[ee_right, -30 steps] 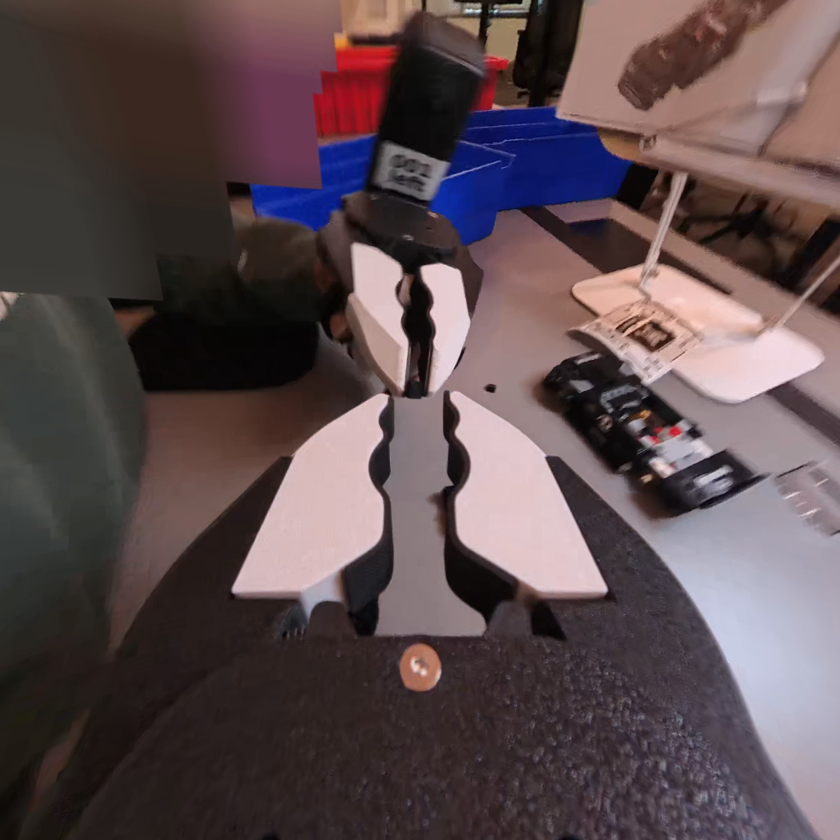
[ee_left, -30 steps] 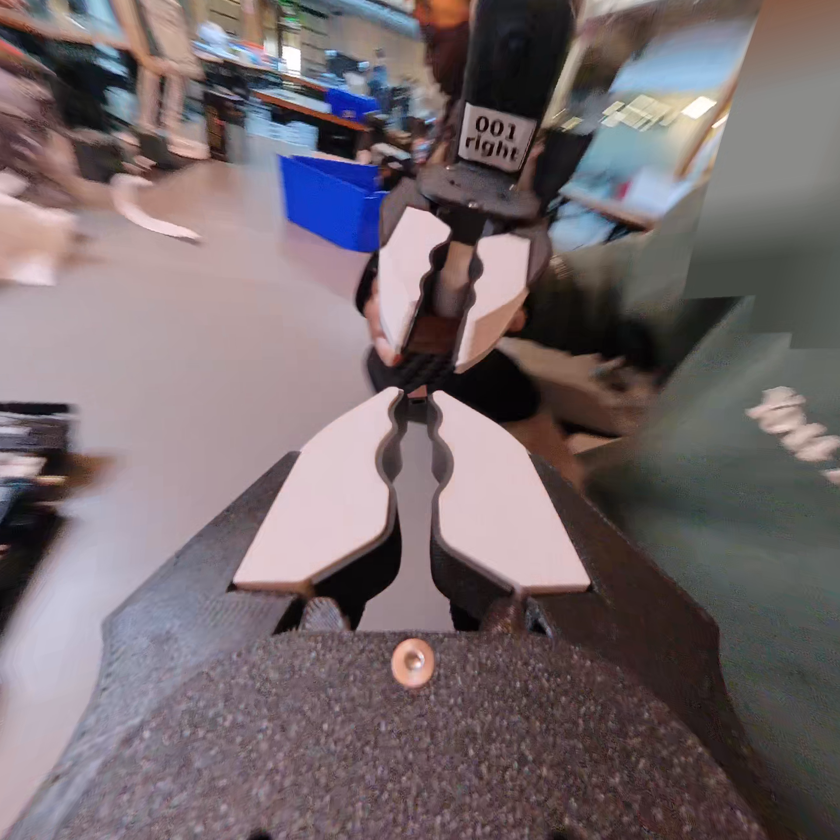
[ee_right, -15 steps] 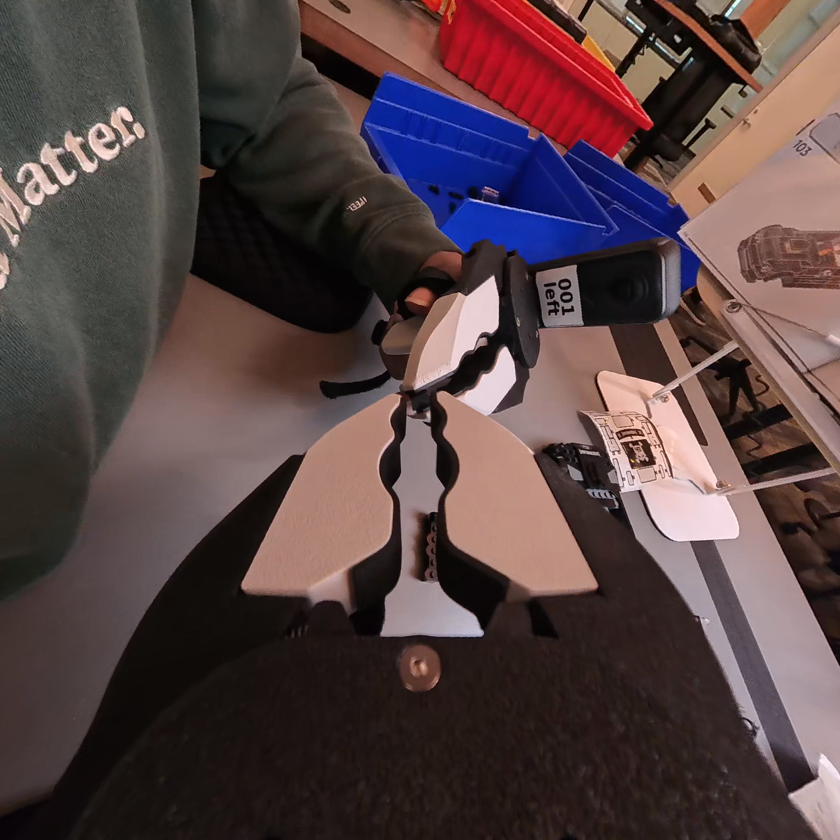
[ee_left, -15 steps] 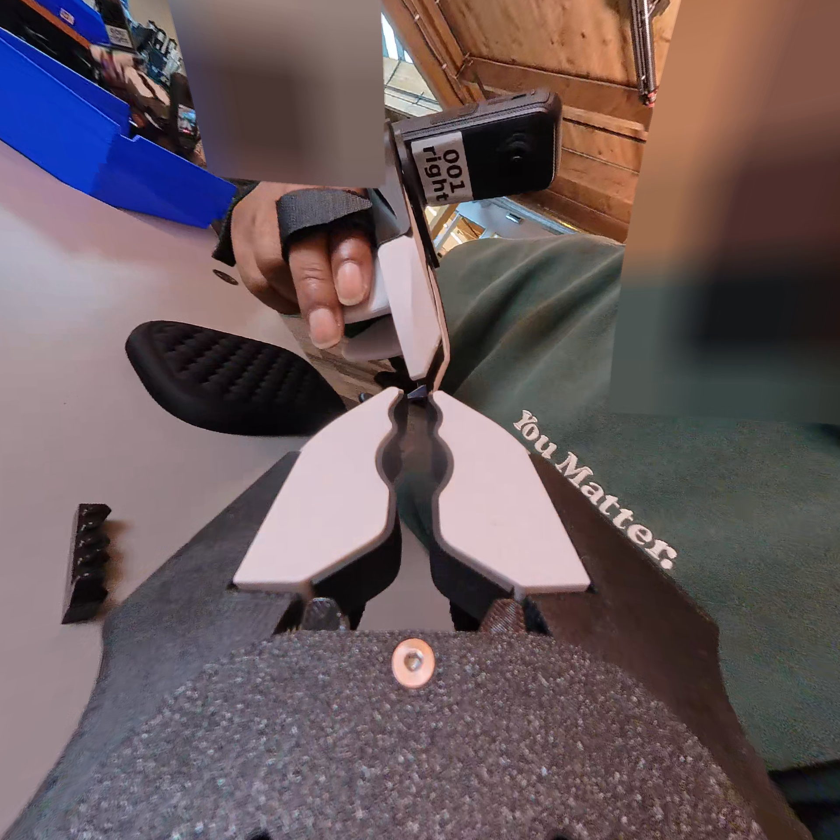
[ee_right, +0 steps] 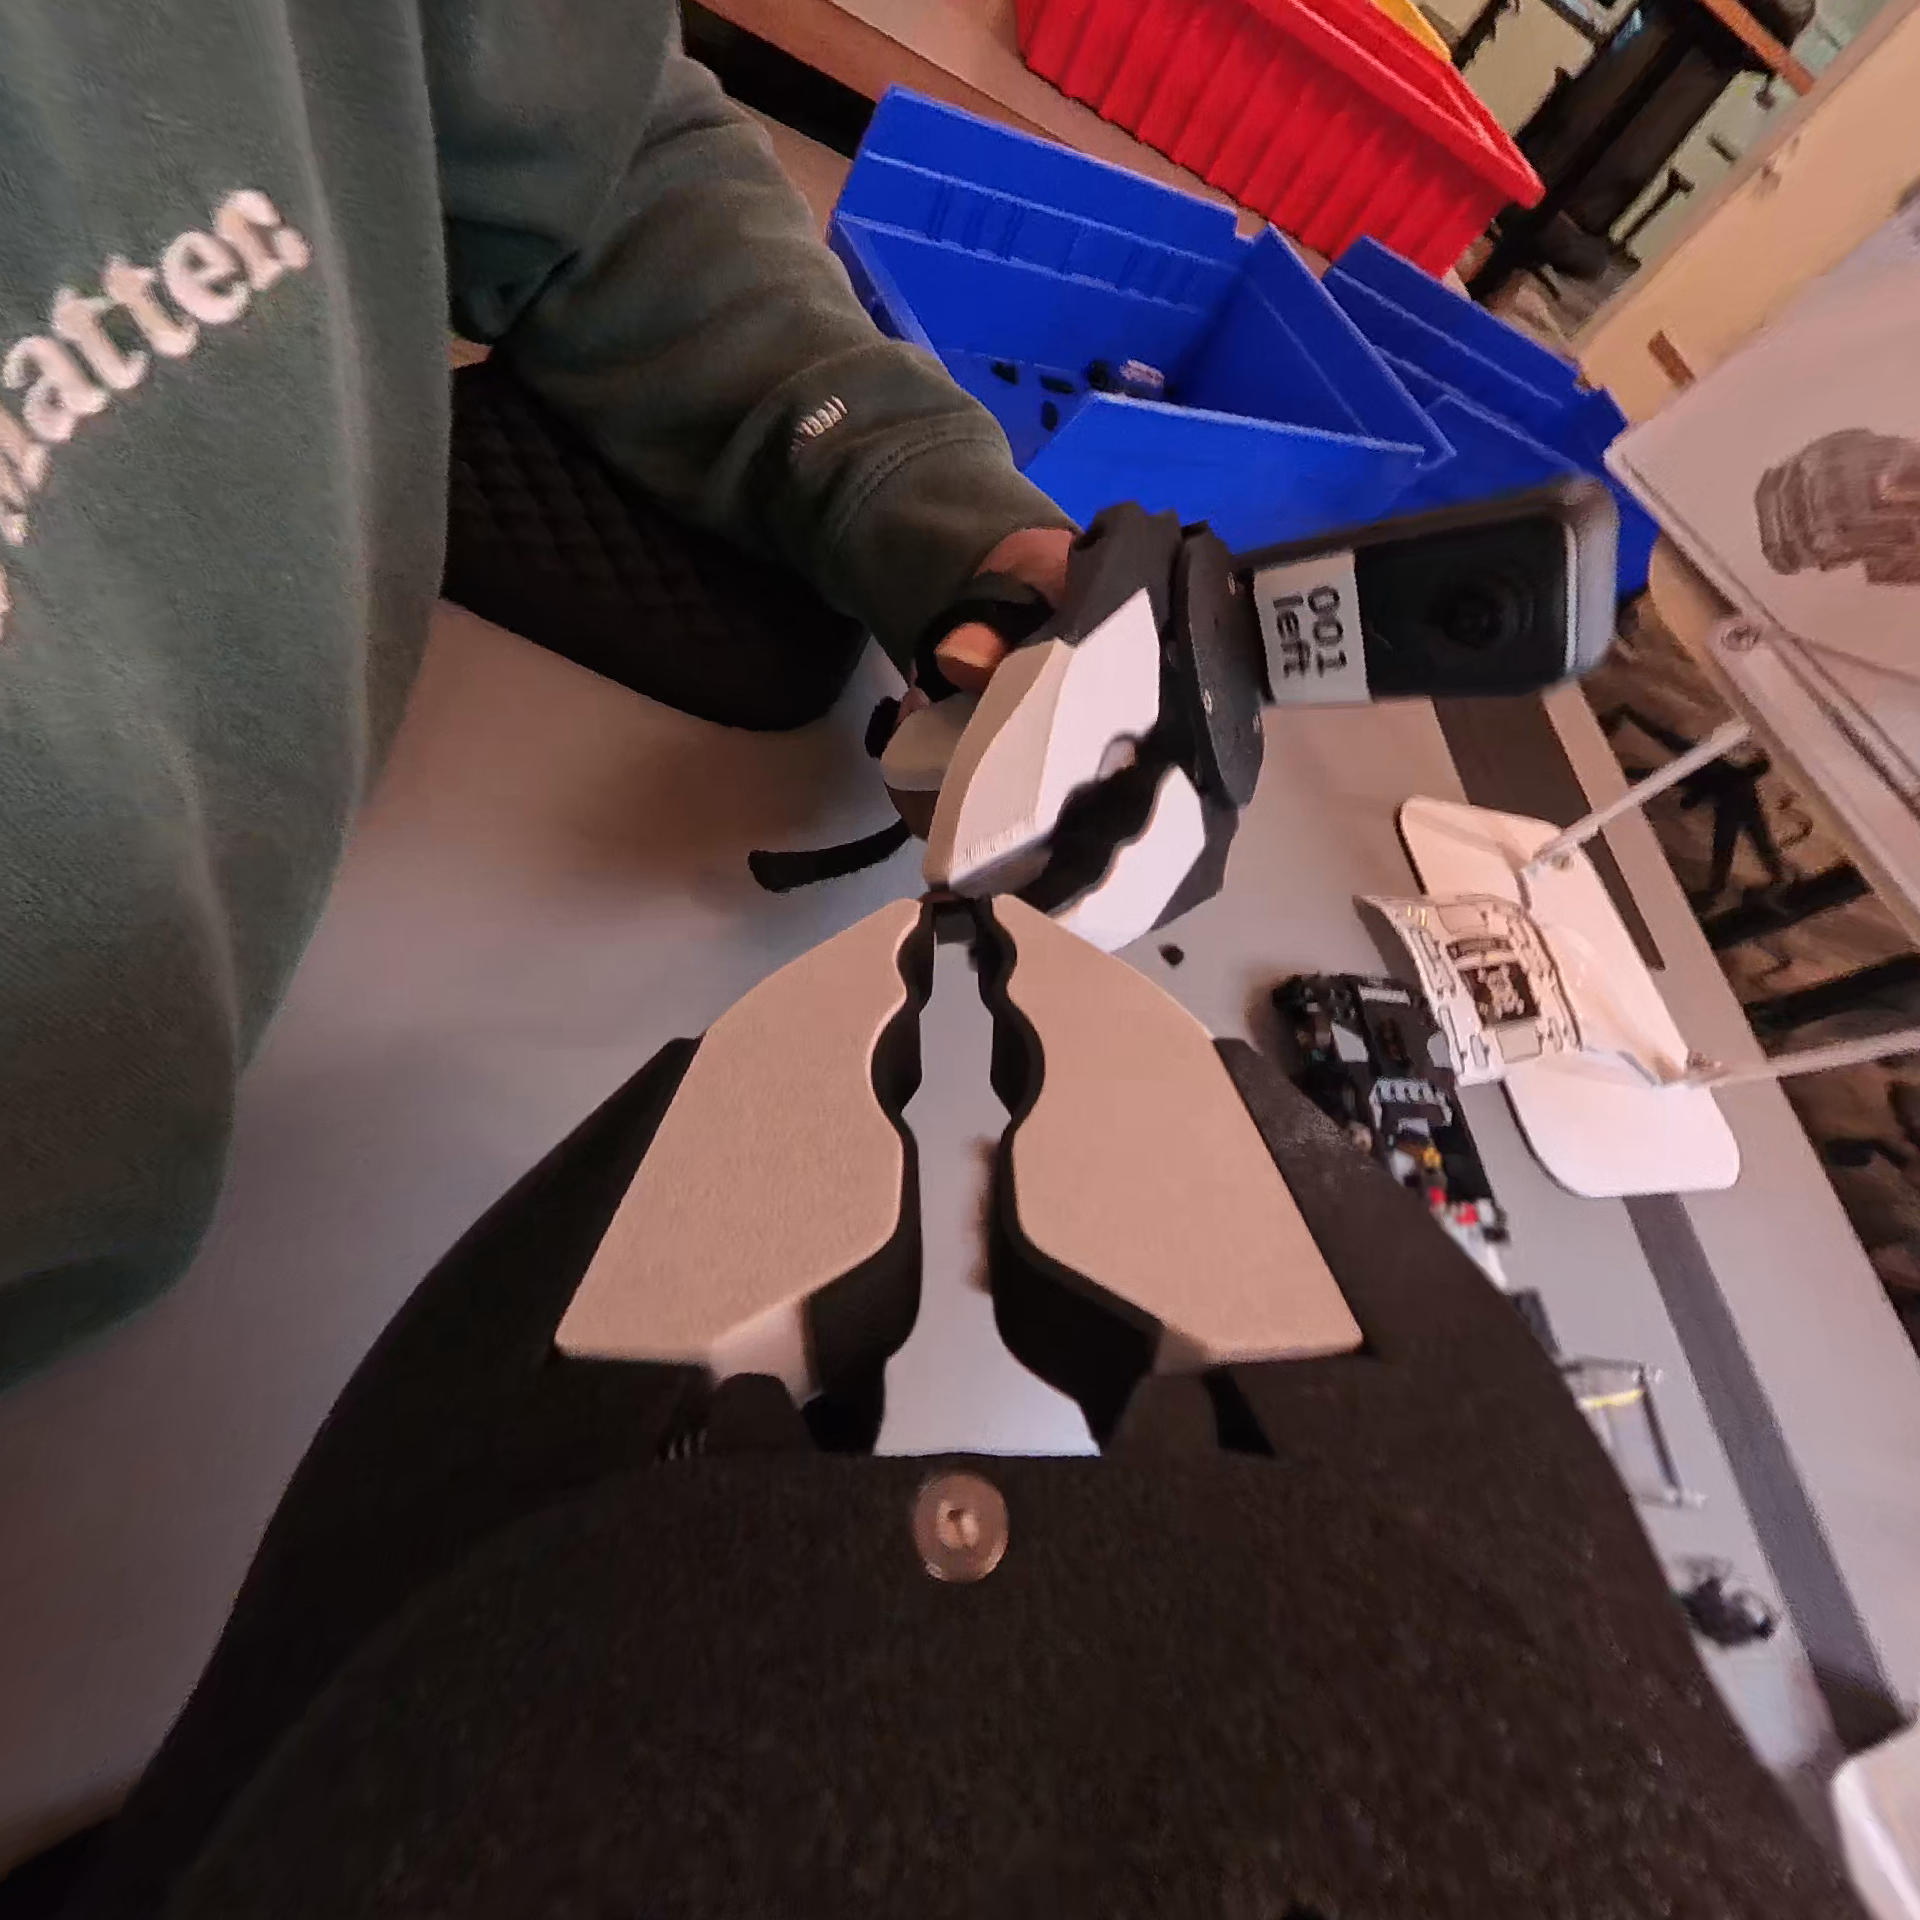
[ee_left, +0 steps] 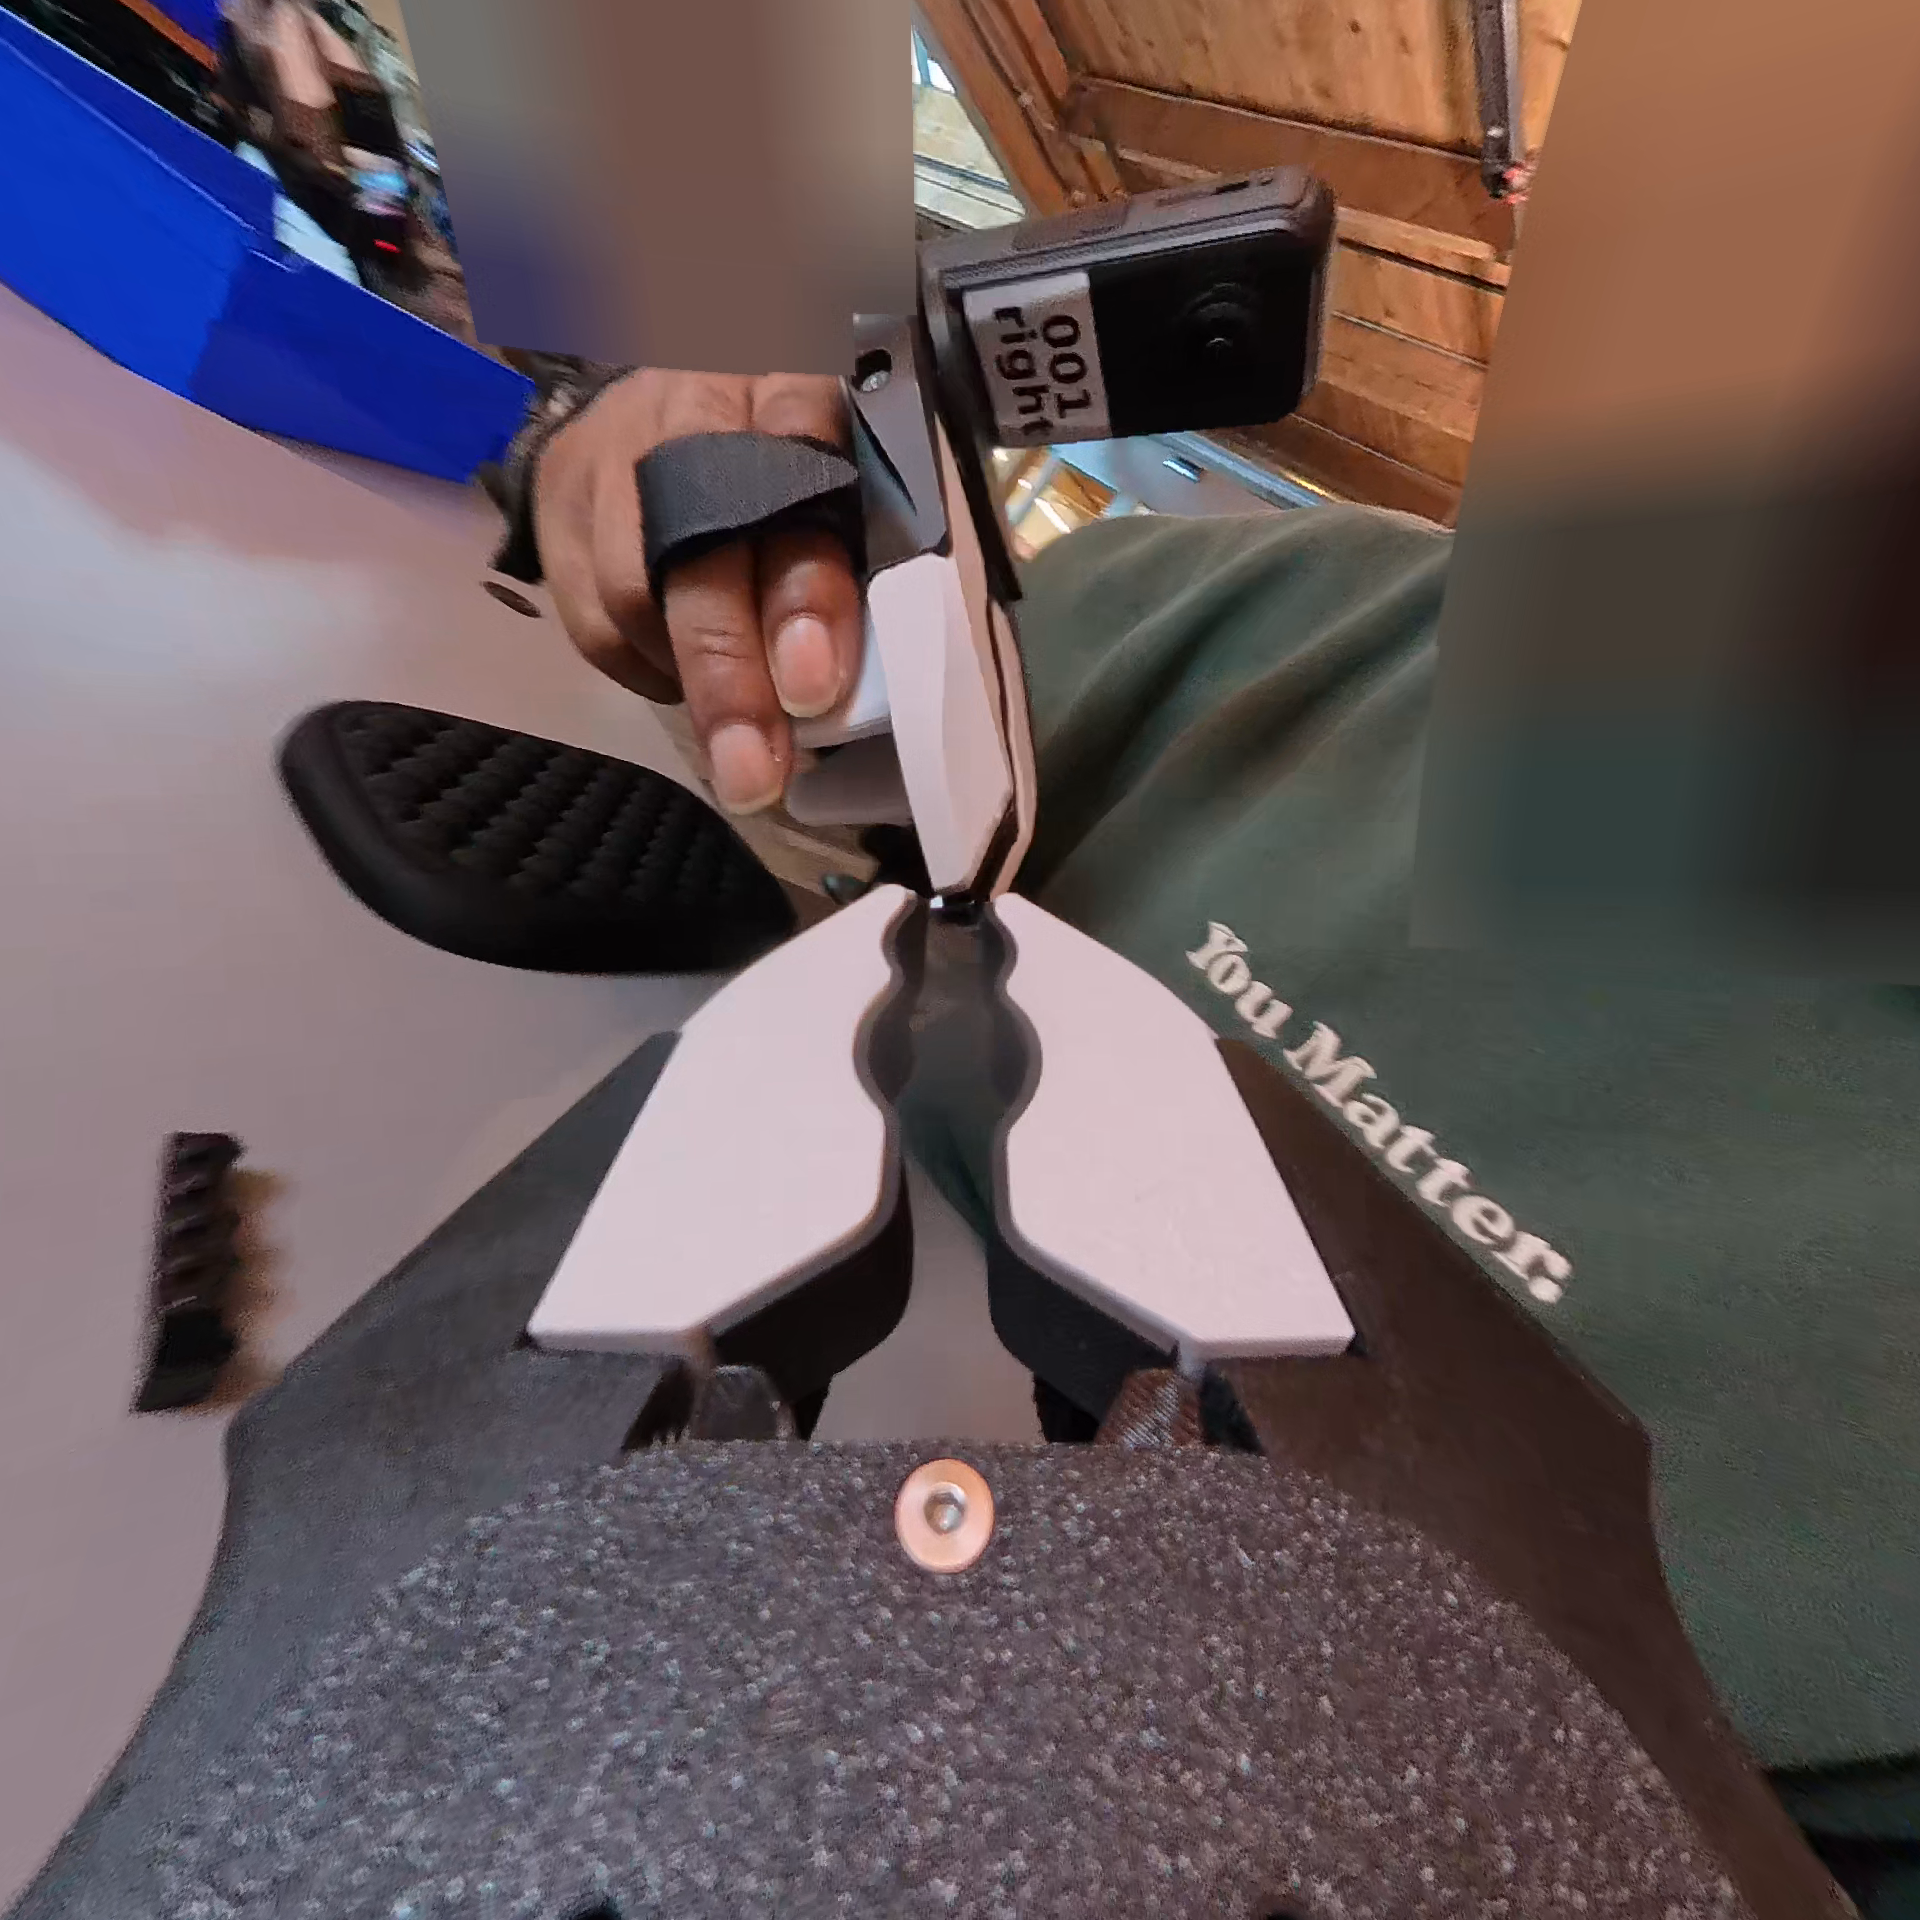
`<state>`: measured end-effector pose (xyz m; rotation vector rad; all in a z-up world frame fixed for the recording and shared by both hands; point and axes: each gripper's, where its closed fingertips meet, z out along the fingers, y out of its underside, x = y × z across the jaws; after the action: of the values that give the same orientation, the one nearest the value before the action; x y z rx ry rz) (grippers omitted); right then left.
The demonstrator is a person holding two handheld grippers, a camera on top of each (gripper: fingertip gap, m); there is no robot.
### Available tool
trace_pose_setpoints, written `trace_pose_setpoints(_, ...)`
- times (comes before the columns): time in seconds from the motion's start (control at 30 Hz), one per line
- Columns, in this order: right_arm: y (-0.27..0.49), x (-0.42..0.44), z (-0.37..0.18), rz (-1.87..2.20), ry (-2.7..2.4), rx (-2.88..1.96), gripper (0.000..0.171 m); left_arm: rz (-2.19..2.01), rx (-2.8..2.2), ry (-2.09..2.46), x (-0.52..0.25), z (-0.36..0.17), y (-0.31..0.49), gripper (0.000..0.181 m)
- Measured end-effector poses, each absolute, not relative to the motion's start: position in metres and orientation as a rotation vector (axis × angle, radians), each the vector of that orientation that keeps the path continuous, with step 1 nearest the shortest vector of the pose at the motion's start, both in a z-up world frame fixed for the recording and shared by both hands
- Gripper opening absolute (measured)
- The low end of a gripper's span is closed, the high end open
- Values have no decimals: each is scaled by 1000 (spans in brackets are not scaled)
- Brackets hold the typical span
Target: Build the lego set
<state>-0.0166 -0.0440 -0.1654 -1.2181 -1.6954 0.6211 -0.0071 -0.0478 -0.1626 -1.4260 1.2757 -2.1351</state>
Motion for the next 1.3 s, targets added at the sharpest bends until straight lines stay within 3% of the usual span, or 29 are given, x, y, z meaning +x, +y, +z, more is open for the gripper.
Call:
trace_pose_setpoints(0.07, -29, -9, -170, 614, -1648, -1335, 8, -2033, -1469, 1229, -6, -165, -32, 22)
trace_pose_setpoints(0.27, 16, 16, -231, 499, -1587, -1799, 8, -1156, -1715, 1478, -6, -231, 15, 24)
trace_pose_setpoints(0.47, 30, 10, -271, 407, -1657, -1940, 8, -685, -1817, 1688, 0, -288, 25, 34)
trace_pose_setpoints(0.8, 32, 4, -285, 456, -1660, -2034, 8, -658, -1786, 1705, -1, -295, 33, 13)
trace_pose_setpoints(1.3, 33, 3, -287, 492, -1537, -2167, 8, -651, -1746, 1715, 1, -295, 31, 12)
